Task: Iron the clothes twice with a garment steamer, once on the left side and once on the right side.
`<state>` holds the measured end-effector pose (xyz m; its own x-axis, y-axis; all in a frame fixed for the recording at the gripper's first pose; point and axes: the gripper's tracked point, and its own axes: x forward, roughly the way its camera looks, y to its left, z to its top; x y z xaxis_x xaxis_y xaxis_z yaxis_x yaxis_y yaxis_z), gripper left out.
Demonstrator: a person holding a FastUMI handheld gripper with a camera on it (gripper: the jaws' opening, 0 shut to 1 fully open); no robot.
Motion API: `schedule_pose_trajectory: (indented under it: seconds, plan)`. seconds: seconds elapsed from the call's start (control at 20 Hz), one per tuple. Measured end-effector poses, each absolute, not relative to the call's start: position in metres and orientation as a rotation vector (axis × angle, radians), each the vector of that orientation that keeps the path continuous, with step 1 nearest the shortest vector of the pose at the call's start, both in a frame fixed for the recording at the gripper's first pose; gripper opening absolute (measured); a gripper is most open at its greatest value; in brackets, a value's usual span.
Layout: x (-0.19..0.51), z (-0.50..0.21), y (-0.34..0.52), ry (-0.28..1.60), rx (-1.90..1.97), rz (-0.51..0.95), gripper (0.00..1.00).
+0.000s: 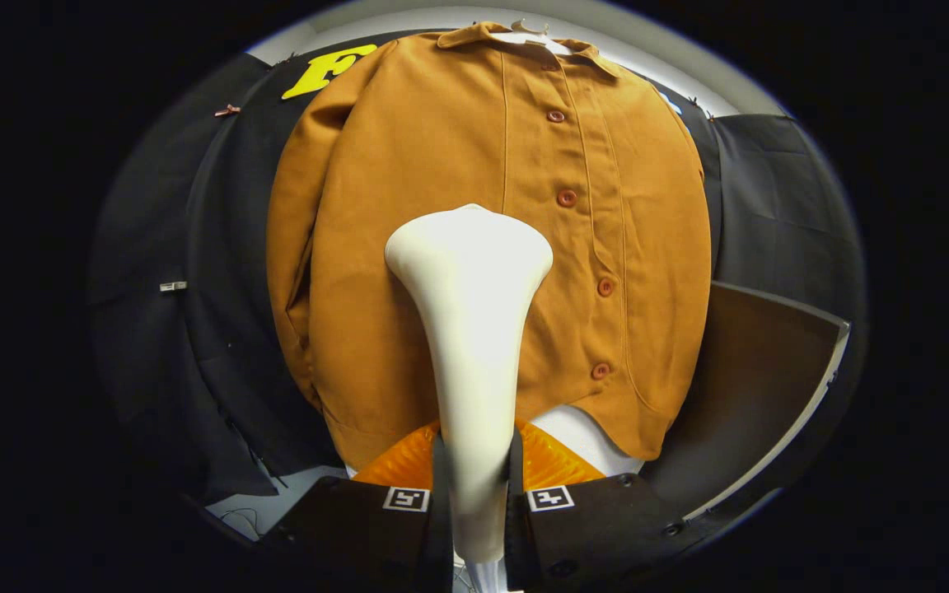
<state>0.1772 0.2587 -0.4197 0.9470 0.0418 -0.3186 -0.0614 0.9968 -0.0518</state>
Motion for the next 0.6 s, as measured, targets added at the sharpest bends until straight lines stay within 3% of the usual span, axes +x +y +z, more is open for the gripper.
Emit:
schedule_pose_trajectory:
  seconds: [0.6]
  plan:
    - [0.125, -0.425, 0.224, 0.351, -0.058, 0.038, 0.28]
